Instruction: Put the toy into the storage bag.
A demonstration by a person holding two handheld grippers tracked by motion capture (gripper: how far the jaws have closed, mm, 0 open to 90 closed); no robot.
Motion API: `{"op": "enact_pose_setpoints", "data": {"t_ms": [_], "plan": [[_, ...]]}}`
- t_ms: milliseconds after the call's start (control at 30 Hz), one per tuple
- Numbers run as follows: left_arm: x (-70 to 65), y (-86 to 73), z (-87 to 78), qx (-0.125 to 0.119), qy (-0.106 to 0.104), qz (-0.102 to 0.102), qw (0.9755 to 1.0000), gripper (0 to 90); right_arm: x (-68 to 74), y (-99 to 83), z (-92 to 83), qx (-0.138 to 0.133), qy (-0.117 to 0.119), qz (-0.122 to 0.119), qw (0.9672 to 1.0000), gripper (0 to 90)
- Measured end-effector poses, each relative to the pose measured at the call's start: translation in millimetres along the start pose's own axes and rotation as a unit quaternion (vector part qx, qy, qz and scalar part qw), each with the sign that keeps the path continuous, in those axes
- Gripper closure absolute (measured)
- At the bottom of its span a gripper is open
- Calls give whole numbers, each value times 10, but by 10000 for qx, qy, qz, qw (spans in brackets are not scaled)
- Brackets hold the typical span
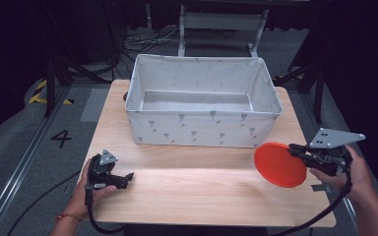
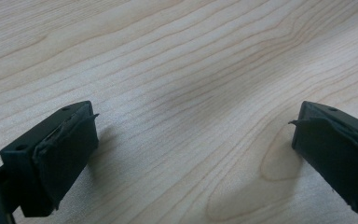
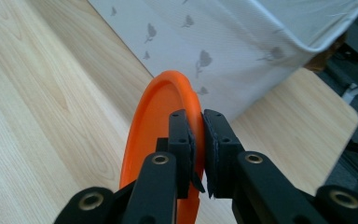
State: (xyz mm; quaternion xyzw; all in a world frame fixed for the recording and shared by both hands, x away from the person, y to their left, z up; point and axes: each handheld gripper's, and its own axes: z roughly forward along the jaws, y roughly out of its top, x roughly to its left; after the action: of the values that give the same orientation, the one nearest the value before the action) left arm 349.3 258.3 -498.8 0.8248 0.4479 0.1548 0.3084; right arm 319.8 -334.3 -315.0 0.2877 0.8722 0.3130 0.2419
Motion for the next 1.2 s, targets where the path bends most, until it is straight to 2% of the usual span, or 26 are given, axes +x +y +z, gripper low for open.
{"op": "enact_pose_setpoints", "data": {"t_ms": [33, 67, 167, 233, 367, 600, 867, 1200], "plan": [[0, 0, 0, 0, 0, 0, 10000, 6, 0, 0, 0, 0, 0, 0, 10000, 825], [0, 0, 0, 0, -1, 0, 10000, 5, -64, 28, -109, -41, -107, -10, 9999, 825], [-1, 0, 0, -1, 1, -3, 10000, 5, -123, 62, -214, -107, -188, 2, 9998, 825], [-1, -1, 1, -11, 1, -4, 10000, 5, -215, 127, -359, -221, -326, 36, 9992, 825], [-1, -1, 0, -2, 3, -5, 10000, 5, -323, 218, -492, -262, -477, 16, 9985, 825], [-5, -2, -2, 0, 28, -18, 10000, 5, -450, 462, -659, -244, -541, -49, 9982, 825], [-7, -2, -5, 15, 31, -22, 10000, 5, -548, 752, -742, -289, -705, -213, 9969, 824], [-8, -2, -5, 15, 34, -32, 10000, 5, -712, 977, -764, -472, -768, -189, 9957, 825]]}}
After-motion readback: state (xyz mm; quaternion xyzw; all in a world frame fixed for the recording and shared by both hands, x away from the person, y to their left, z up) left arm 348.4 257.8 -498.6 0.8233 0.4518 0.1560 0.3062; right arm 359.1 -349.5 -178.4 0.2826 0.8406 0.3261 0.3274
